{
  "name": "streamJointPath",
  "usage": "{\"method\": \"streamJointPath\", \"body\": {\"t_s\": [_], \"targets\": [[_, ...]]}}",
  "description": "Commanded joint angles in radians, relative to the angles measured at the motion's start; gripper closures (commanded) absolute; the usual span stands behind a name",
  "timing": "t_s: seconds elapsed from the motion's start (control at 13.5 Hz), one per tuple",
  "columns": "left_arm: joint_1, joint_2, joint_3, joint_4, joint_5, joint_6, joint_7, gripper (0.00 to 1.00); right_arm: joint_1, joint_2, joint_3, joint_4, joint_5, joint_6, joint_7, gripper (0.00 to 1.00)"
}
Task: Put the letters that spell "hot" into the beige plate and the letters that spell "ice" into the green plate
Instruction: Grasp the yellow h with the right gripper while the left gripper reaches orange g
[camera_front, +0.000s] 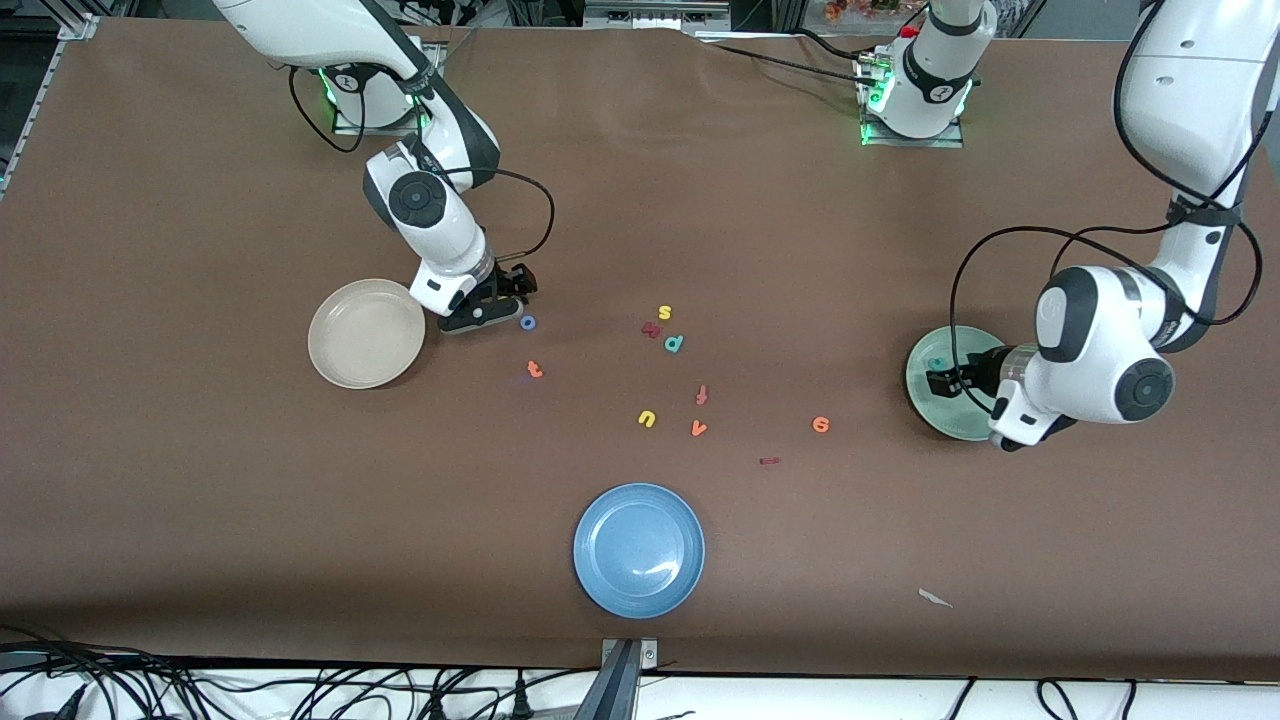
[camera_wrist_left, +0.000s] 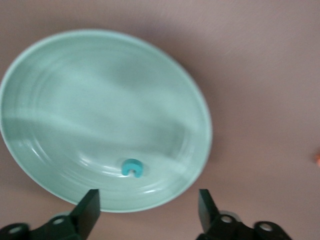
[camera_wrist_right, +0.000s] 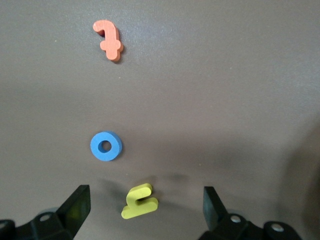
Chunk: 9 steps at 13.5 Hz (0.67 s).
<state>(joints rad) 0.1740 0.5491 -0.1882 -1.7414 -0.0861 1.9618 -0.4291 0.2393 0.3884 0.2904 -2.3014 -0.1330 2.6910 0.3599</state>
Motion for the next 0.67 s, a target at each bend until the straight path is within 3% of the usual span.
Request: {"method": "streamJointPath", "body": {"t_s": [0.0, 0.37, 0.59], "targets": [[-0.017, -0.025, -0.031, 0.071, -0.058, -0.012, -0.139, 0.0, 0.006, 0.015, 0.007, -0.009, -0.023, 0.018, 0.014, 0.0], [-0.129, 0.052, -0.033, 0.149, -0.072, 0.018, -0.408, 0.0, 0.029, 0.046, 0.007, -0.024, -0.023, 0.024, 0.014, 0.0], [-0.188, 0.135, -0.031, 0.171, -0.072, 0.176, -0.496, 0.0, 0.029, 0.041, 0.007, -0.053, -0.025, 0.027, 0.014, 0.0]]}}
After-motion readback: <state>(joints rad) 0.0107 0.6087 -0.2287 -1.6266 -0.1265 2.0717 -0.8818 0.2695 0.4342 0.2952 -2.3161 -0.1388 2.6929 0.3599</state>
